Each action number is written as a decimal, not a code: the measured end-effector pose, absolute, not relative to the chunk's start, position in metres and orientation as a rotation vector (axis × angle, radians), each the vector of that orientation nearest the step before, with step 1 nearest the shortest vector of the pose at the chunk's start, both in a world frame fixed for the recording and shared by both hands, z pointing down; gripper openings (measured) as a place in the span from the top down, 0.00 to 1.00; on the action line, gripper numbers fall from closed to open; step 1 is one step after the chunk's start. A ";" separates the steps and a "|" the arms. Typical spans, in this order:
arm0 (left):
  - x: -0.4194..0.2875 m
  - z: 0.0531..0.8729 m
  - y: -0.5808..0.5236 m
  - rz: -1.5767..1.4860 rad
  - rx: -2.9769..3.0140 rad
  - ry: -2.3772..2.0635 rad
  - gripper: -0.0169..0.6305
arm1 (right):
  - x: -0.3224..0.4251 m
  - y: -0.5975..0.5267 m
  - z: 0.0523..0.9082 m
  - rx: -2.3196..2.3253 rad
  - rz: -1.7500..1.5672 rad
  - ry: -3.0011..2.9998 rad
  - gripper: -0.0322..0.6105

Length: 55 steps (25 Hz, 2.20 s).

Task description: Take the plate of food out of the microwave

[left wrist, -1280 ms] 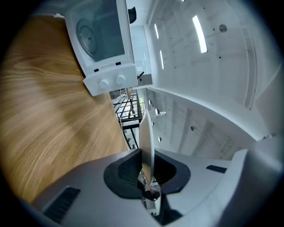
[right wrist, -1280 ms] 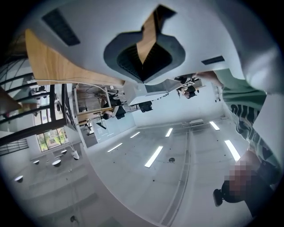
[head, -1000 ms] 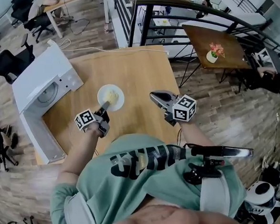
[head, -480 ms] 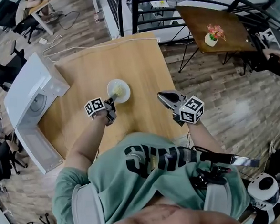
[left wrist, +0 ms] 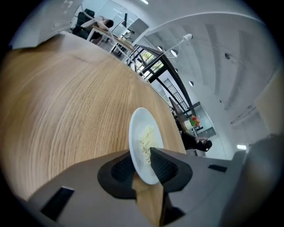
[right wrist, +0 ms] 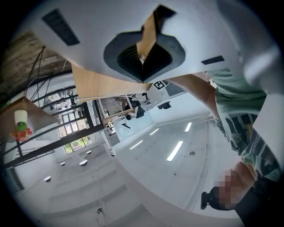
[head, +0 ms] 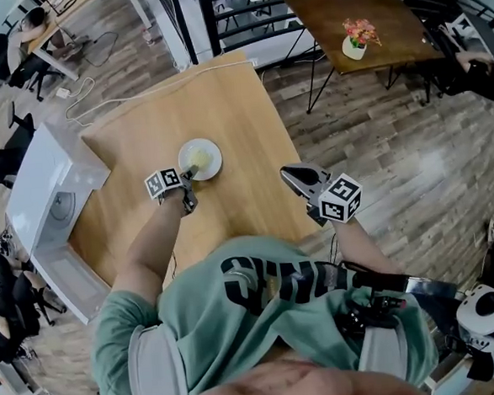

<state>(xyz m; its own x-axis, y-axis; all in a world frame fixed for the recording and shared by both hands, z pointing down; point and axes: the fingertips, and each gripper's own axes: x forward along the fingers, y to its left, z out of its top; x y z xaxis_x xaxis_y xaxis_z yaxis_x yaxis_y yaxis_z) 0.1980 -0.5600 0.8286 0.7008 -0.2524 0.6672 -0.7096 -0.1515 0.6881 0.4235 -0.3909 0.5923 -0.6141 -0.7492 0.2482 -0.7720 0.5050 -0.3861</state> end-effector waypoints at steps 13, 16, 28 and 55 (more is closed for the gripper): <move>0.205 0.828 -0.572 1.077 1.898 -1.070 0.65 | 0.468 -0.365 0.592 1.420 0.733 -2.712 0.94; 0.203 0.829 -0.567 1.244 1.953 -1.108 0.65 | 0.481 -0.356 0.591 1.432 0.740 -2.713 0.94; 0.208 0.759 -0.537 0.801 2.060 -1.204 0.65 | 0.521 -0.350 0.589 1.430 0.733 -2.790 0.94; -0.077 0.546 -0.425 -0.323 2.371 -0.999 0.97 | 0.227 -0.475 0.477 1.068 0.637 -2.945 0.94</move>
